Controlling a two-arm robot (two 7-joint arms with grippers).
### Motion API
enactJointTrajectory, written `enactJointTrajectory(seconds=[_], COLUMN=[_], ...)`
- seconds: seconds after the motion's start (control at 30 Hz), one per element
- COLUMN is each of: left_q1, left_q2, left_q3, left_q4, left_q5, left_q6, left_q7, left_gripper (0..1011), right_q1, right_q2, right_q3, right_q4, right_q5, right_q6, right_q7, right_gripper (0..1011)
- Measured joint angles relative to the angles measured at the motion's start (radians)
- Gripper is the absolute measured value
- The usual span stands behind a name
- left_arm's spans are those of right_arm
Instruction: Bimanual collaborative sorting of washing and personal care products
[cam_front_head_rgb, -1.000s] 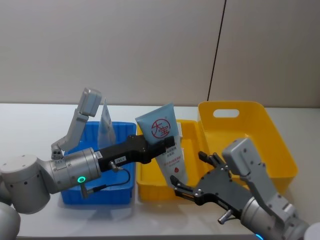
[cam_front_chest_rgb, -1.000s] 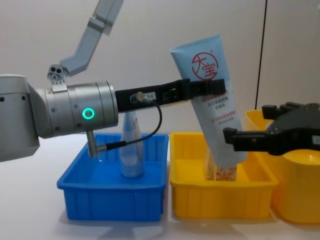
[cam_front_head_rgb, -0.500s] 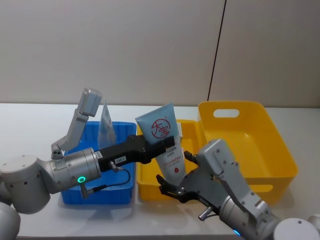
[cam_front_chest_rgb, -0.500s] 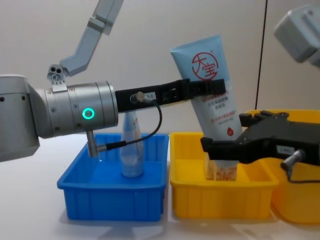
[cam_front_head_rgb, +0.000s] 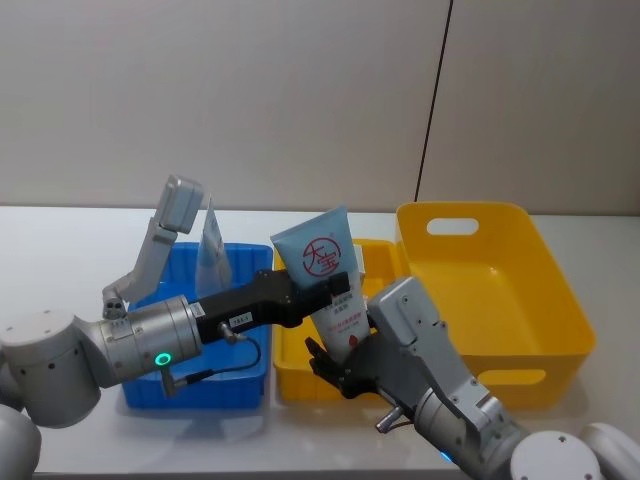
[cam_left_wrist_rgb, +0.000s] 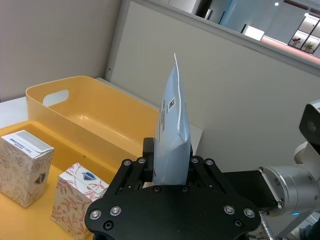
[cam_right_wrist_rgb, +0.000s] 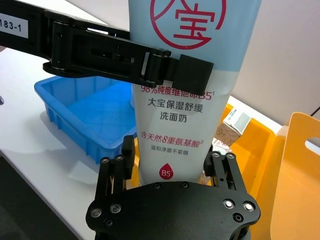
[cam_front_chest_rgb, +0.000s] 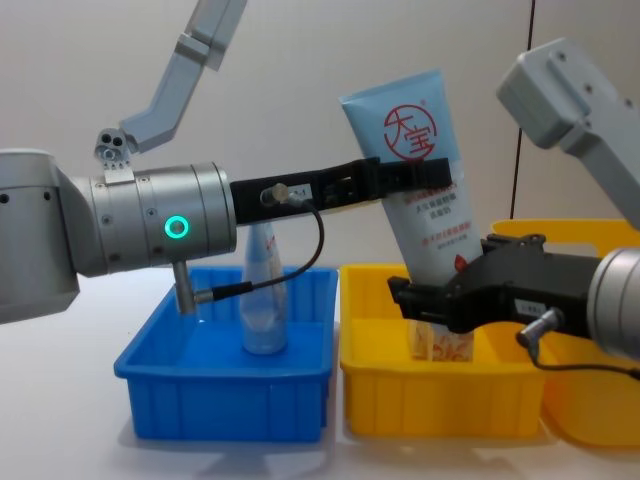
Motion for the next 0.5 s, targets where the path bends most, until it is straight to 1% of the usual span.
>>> enactJointTrajectory(seconds=[0.07, 0.1, 0.23, 0.5], left_q1=[0.000, 0.000, 0.000, 0.000], left_q2=[0.000, 0.000, 0.000, 0.000], left_q3=[0.000, 0.000, 0.000, 0.000], left_q4=[0.000, 0.000, 0.000, 0.000], left_q5=[0.000, 0.000, 0.000, 0.000], left_q6=[0.000, 0.000, 0.000, 0.000], left_q7=[0.000, 0.000, 0.000, 0.000], left_gripper=[284, 284, 285, 284], right_q1=[0.002, 0.003, 0.009, 0.015], right_q2=[-0.003, -0.005, -0.012, -0.020], right_q3=[-0.002, -0.003, -0.007, -0.010], right_q4=[0.005, 0.007, 0.017, 0.027], right_q5=[-0.003, -0.005, -0.012, -0.019], right_q6=[-0.001, -0.001, -0.002, -0.004], right_q7=[-0.002, -0.003, -0.008, -0.014], right_gripper=[711, 711, 595, 504])
